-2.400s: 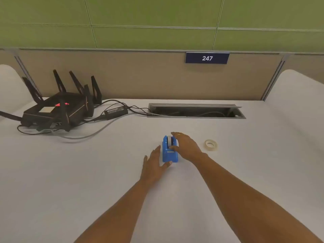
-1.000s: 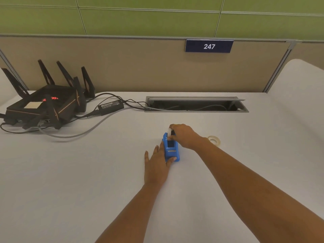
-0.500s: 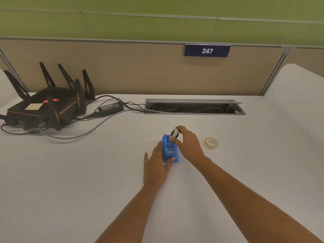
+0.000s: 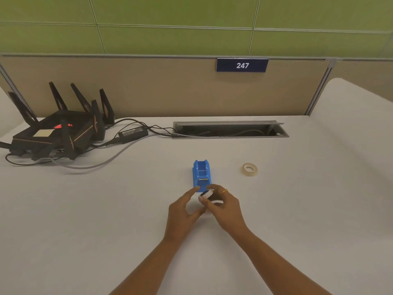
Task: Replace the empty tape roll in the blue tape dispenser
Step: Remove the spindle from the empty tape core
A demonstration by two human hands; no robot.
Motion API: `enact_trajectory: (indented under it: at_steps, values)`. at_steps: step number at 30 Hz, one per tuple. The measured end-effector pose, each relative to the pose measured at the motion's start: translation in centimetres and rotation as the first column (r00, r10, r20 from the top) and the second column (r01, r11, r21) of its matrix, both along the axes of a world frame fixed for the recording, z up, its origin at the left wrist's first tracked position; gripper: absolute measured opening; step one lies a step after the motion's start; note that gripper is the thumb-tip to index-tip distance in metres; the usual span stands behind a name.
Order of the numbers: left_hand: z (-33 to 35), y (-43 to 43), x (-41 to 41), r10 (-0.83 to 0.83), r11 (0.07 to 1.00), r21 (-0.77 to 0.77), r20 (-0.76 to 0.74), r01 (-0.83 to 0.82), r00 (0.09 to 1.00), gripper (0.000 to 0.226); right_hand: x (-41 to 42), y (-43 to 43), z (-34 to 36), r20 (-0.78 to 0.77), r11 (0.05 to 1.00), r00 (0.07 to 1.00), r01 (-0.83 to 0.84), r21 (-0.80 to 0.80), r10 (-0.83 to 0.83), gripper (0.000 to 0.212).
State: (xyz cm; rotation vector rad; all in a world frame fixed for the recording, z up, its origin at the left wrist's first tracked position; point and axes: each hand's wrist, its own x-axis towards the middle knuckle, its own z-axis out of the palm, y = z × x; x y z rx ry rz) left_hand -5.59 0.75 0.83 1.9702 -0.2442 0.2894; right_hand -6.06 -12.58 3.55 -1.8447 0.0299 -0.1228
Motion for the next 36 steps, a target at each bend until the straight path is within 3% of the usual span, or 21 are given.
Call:
enact_trajectory:
  at_steps: [6,13,25,30,36]
  values:
    - [0.1,0.6,-2.2,0.005,0.986,-0.166,-0.111,-0.023,0.994,0.044,-2.2,0.7,-1.2,-0.096,0.993,0.993,-0.057,0.101,0.066,0.03]
    - [-0.2,0.9,-2.9,-0.065,0.971,-0.239,-0.175,0.021,0.982,0.031,-3.6,-0.5,-1.9,-0.063,0.979,0.987,-0.136,0.154,0.147,0.031]
    - [0.0,1.5,-3.5,-0.124,0.983,-0.158,-0.211,0.091,0.97,0.045,-3.7,-0.7,-1.9,-0.069,0.977,0.984,-0.153,0.151,0.165,0.03]
    - [-0.7,1.4,-3.6,-0.102,0.99,-0.114,-0.161,0.084,0.982,0.021,-3.7,-0.8,-1.9,-0.085,0.981,0.986,-0.127,0.147,0.14,0.029]
    - [-0.4,1.4,-3.7,-0.077,0.996,-0.052,-0.124,0.071,0.989,0.022,-3.6,-0.8,-2.0,-0.104,0.984,0.987,-0.103,0.146,0.119,0.029]
